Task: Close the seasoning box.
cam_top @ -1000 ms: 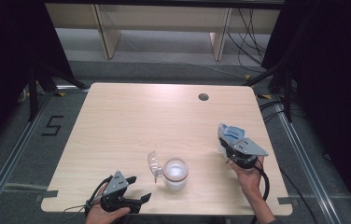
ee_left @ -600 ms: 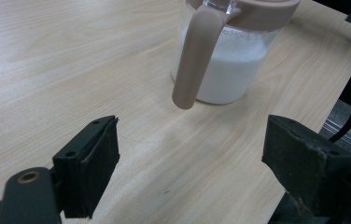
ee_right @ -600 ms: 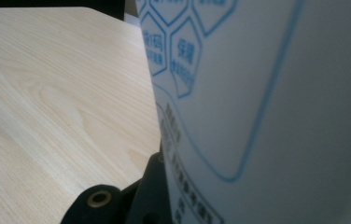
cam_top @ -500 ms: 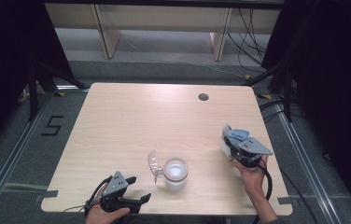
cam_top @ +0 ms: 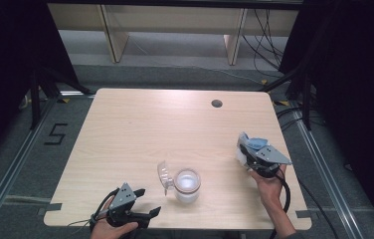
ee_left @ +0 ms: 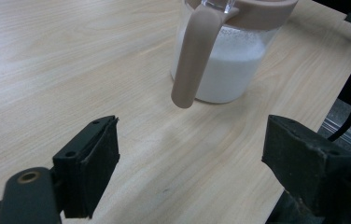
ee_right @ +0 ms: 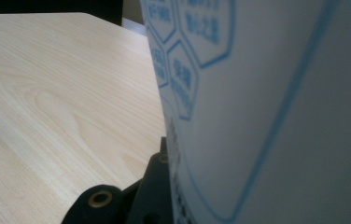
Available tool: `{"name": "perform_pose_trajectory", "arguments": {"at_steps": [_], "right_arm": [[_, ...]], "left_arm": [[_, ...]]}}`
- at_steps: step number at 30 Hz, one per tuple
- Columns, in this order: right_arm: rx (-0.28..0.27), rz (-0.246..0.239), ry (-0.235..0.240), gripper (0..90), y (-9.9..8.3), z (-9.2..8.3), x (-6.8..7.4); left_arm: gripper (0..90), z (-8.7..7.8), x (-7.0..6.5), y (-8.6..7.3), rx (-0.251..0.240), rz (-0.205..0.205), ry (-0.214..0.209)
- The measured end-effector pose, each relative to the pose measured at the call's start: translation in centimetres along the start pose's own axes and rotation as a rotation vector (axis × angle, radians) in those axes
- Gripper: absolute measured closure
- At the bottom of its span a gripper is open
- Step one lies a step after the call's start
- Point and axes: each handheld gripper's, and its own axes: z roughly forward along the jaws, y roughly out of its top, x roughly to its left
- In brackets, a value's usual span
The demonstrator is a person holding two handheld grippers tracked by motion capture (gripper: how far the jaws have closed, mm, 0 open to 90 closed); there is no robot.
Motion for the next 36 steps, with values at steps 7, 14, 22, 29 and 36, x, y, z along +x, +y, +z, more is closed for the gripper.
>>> {"name": "perform_pose_trajectory", "arguments": {"at_steps": [7,14,22,29,36], "right_arm": [[0.005,0.043,-0.007,86.7,0.1,-0.1,-0.5],[0.006,0.096,-0.021,86.7,-0.4,-0.1,-0.9],[0.046,0.101,-0.017,87.3,-1.3,0.2,-1.2],[0.055,0.103,-0.03,83.2,-1.3,0.1,-1.3],[0.049,0.114,-0.068,57.4,-1.1,-0.4,-1.5]], "left_arm": [[18.0,0.0,0.0,-0.1,-0.012,-0.012,-0.01],[18.0,0.1,-0.1,0.0,-0.015,-0.014,-0.003],[17.9,0.1,0.0,0.0,-0.013,0.006,-0.013],[18.0,0.1,0.0,0.0,-0.019,-0.006,-0.01],[18.0,0.1,0.0,0.0,-0.015,-0.006,-0.006]]}}
